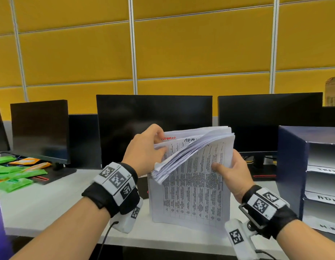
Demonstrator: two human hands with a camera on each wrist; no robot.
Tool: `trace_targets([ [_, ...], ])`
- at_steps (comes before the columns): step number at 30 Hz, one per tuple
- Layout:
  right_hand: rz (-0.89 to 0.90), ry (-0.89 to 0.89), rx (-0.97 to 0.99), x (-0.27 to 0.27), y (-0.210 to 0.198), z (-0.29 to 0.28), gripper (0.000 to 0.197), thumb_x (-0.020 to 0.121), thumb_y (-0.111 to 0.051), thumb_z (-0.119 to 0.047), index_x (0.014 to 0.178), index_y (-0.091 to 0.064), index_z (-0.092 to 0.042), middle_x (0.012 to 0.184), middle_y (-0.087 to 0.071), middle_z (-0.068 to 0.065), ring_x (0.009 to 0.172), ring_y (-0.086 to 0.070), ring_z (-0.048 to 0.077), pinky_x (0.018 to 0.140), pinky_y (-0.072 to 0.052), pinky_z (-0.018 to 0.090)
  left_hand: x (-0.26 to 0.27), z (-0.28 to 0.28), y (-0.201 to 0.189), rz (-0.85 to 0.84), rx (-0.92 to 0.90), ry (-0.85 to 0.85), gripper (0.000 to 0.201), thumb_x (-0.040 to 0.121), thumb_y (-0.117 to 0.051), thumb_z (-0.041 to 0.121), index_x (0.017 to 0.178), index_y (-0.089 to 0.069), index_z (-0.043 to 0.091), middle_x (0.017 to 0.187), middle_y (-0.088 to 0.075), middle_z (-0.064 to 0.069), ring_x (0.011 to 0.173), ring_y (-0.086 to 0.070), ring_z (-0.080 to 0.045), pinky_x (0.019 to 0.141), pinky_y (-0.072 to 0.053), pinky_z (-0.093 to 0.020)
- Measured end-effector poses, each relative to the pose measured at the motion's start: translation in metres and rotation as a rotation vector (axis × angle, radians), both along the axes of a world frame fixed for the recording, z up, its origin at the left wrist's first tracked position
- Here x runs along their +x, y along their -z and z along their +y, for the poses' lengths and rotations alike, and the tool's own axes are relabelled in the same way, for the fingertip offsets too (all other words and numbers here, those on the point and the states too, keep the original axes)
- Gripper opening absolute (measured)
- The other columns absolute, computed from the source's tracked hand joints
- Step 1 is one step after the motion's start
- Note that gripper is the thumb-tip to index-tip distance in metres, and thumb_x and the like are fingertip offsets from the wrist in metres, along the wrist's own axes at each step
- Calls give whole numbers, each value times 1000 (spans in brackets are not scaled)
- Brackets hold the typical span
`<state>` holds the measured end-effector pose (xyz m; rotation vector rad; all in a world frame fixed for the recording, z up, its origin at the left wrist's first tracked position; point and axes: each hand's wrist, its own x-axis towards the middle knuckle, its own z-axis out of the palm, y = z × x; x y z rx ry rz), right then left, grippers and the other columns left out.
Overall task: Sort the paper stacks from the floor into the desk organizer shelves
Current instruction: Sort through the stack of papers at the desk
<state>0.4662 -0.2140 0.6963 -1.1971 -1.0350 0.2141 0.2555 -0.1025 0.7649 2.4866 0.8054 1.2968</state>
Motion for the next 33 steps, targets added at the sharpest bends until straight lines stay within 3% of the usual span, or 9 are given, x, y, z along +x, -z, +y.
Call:
trace_targets([
  [3, 15, 3, -22, 2, 2, 1, 33, 86, -62, 1, 99, -53, -28, 104, -66, 2, 97, -65, 16, 74, -53, 30, -1, 7, 5, -172, -148, 51, 27, 81, -77, 19, 94, -53, 22, 98, -64, 11, 87, -64, -5, 64, -52, -16],
  [6, 33, 4, -47, 4, 3, 1, 30, 87, -62, -4, 100, -55, -30, 105, -66, 0, 97, -65, 15, 76, -53, 32, -2, 9, 17, -413, -366, 143, 23, 80, -77, 16, 92, -58, 11, 91, -71, 4, 76, -70, -7, 59, -57, -22],
  [9, 40, 0, -69, 4, 4, 1, 28, 88, -61, -5, 102, -56, -29, 105, -67, -1, 97, -65, 15, 76, -53, 32, 3, 9, 33, -563, -496, 213, 12, 84, -72, 19, 94, -67, 16, 92, -75, 1, 82, -72, -12, 67, -58, -27],
  [13, 31, -4, -86, 4, 3, -2, 23, 89, -60, -6, 99, -58, -27, 101, -68, -2, 94, -66, 13, 71, -53, 28, 15, 16, 42, -499, -625, 260, 23, 89, -67, 17, 112, -69, 15, 99, -75, 1, 92, -71, -16, 81, -58, -36],
  [19, 30, 56, -96, 4, 0, -3, 23, 91, -58, -5, 99, -59, -27, 99, -68, -4, 91, -66, 11, 69, -52, 26, 7, 46, 47, -718, -604, 50, 21, 90, -67, 16, 111, -70, 15, 95, -72, 4, 97, -67, -20, 88, -55, -41],
  [22, 77, 156, -76, 7, 0, -2, 22, 91, -58, -6, 101, -59, -25, 100, -67, -4, 91, -64, 12, 75, -54, 33, -9, 58, 50, -805, -605, -42, 21, 92, -65, 19, 111, -68, 14, 98, -69, -2, 100, -65, -27, 92, -52, -48],
  [27, 172, 358, -75, 15, 0, 3, 28, 92, -57, -5, 117, -59, -17, 115, -65, 5, 106, -61, 25, 90, -52, 48, -44, 71, 51, -876, -586, -133, 21, 91, -66, 19, 110, -67, 10, 89, -67, -5, 90, -66, -28, 86, -53, -42],
  [30, 195, 457, -74, 17, -1, 4, 26, 92, -55, -5, 116, -60, -15, 117, -64, 8, 108, -60, 28, 88, -51, 43, -58, 68, 51, -851, -545, -131, 15, 93, -63, 16, 107, -63, 16, 80, -62, 4, 76, -61, -16, 78, -48, -36],
  [33, 171, 533, -88, 17, -3, 5, 26, 92, -56, -5, 116, -61, -13, 117, -64, 10, 106, -60, 29, 81, -46, 35, -65, 64, 54, -812, -514, -111, 17, 93, -62, 14, 110, -64, 15, 86, -64, 0, 73, -60, -12, 75, -47, -34],
])
